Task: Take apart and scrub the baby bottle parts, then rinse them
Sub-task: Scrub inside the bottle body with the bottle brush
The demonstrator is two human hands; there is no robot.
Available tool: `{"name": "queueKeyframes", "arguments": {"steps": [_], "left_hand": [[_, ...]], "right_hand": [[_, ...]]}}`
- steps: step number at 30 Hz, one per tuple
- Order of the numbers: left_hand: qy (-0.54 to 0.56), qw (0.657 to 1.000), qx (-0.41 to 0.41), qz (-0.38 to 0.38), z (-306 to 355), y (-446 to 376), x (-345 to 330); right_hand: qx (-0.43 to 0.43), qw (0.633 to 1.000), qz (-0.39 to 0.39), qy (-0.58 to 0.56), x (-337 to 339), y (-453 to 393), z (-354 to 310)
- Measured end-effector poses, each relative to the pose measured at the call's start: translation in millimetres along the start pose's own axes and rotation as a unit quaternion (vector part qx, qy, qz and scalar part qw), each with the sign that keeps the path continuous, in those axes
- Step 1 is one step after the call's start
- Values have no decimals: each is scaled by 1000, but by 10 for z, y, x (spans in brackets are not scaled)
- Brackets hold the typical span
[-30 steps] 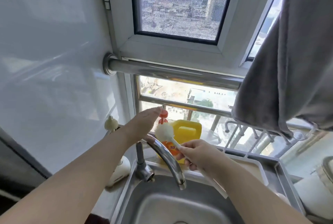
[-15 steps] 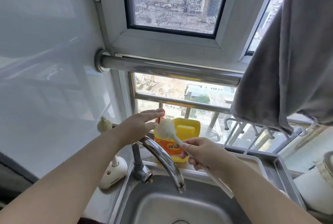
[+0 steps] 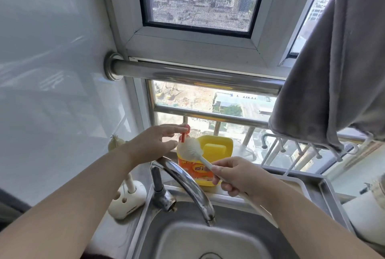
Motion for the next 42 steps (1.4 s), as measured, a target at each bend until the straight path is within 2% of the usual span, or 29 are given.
{"name": "queueKeyframes", "arguments": {"steps": [15,28,35,37,42], "left_hand": [[35,999,26,11,-56,-77,43],[1,998,41,42,-67,-82,55],[-65,996,43,47,76,-39,61],[-32,997,35,64,191,20,67],[56,992,-42,106,768,302,37]], "right_hand": [[-6,999,-22,-23,-62,-70,66],[-3,999,-23,-26,-108,-94,81],[5,999,-26,-35,-82,26,123],[6,999,-20,-37,-32,122,158],[26,999,9,-19,192,470,246]]}}
Point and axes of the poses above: each hand's wrist, its own y-axis away from the middle knuckle, its own x-axis out of the back of the hand, z = x × y, the point moved 8 cm from there along -y, towards the middle knuckle, and after that the axes turned 5 degrees about x, right-handed, at the moved point
